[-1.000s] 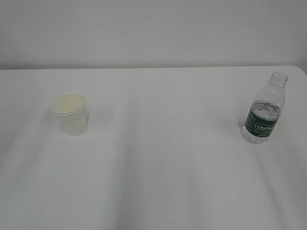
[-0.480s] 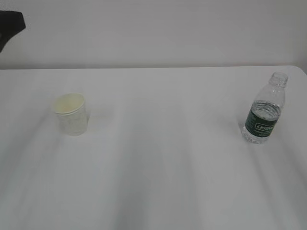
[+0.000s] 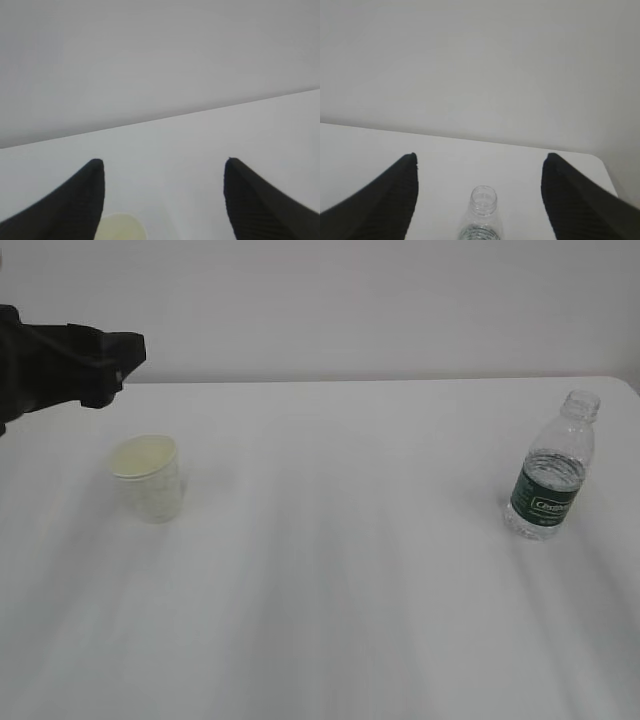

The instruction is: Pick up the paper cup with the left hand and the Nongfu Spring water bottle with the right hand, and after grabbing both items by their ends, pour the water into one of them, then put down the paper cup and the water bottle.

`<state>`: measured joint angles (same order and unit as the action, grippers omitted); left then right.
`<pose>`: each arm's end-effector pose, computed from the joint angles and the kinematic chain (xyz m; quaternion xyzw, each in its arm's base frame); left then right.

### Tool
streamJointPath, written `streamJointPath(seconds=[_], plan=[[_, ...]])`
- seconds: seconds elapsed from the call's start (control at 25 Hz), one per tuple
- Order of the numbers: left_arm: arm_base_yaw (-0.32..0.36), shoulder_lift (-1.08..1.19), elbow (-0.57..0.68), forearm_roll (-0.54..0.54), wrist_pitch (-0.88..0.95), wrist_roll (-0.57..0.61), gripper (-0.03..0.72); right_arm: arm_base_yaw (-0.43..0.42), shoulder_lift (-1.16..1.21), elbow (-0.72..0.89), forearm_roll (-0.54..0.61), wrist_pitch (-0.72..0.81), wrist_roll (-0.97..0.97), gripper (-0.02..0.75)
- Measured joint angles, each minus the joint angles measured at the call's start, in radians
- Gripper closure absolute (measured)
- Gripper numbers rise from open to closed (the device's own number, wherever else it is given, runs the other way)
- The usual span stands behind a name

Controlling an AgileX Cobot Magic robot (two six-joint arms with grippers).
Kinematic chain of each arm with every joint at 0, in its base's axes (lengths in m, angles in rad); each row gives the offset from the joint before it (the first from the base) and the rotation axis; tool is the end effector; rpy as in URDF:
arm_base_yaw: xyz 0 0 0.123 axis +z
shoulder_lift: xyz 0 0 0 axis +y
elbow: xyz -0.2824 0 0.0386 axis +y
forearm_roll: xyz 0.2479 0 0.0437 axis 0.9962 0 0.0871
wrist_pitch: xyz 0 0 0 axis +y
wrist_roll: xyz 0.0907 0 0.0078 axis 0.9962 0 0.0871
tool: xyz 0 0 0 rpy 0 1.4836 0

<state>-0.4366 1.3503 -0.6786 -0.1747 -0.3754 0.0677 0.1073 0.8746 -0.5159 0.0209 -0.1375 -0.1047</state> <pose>0.2615 -0.1157 0.2675 0.1126 0.7704 -0.1408 0.6116 0.1851 0.0197 0.3060 -0.0710 0.7495 0.0066 0.6581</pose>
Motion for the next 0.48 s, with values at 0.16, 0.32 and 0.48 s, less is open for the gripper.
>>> streamJointPath(seconds=[0.16,0.32,0.48], plan=[[0.000,0.029,0.018,-0.005,-0.084,0.000,0.155,0.000,0.081,0.000,0.000,-0.064,0.000,0.153],[0.000,0.031,0.058,-0.040,-0.127,0.000,0.159,0.000,0.141,0.013,0.000,-0.126,0.013,0.153],[0.000,0.058,0.103,-0.046,-0.182,0.000,0.170,0.000,0.185,0.072,0.000,-0.243,0.028,0.153]])
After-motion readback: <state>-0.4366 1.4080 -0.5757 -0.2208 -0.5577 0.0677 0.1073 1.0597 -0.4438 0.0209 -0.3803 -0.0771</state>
